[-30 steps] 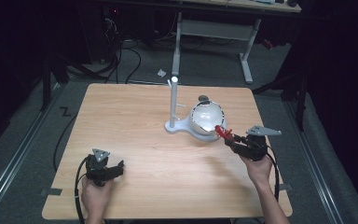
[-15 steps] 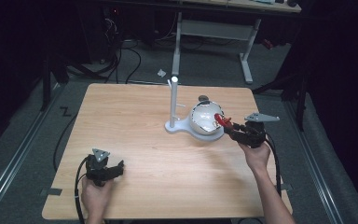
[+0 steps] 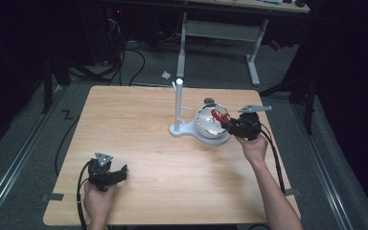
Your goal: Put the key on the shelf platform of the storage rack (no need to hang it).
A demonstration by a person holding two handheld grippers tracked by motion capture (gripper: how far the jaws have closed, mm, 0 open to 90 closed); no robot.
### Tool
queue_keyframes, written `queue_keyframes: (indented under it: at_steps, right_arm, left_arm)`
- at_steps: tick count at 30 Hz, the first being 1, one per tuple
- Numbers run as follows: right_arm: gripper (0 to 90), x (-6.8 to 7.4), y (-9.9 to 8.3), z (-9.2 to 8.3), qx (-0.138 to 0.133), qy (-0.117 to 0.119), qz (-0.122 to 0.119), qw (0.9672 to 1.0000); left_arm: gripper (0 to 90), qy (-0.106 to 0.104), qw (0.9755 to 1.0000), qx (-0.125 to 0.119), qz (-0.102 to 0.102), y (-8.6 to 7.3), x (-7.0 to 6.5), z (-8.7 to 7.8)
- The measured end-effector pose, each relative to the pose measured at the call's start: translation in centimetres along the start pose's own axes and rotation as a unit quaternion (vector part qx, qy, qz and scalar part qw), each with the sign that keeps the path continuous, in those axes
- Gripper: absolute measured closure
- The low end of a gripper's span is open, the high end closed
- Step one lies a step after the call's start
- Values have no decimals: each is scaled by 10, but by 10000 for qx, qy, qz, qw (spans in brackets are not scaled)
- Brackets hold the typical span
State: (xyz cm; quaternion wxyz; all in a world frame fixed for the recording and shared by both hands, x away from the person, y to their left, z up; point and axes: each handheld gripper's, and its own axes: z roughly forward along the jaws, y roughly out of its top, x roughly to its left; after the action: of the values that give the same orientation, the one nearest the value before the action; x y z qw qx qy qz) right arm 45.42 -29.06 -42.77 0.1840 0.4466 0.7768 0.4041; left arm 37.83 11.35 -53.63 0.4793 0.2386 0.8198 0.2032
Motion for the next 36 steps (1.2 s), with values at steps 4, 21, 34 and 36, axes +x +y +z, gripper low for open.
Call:
queue_keyframes:
  at_steps: [4, 21, 34, 36]
  right_arm:
    - [623, 0, 4, 13, 103, 86, 27, 9999]
    - [620, 5, 9, 53, 501, 85, -44, 9987]
    - [523, -4, 8, 42, 278, 99, 192, 9994]
    - [508, -4, 5, 38, 232, 113, 231, 9994]
  left_arm:
    - [183, -2, 10000, 0, 3, 0, 0, 0]
    - [183, -4, 10000, 3, 1, 0, 0, 0]
    - [183, -4, 10000, 3, 6, 0, 0, 0]
    - [183, -4, 10000, 2, 7, 0, 0, 0]
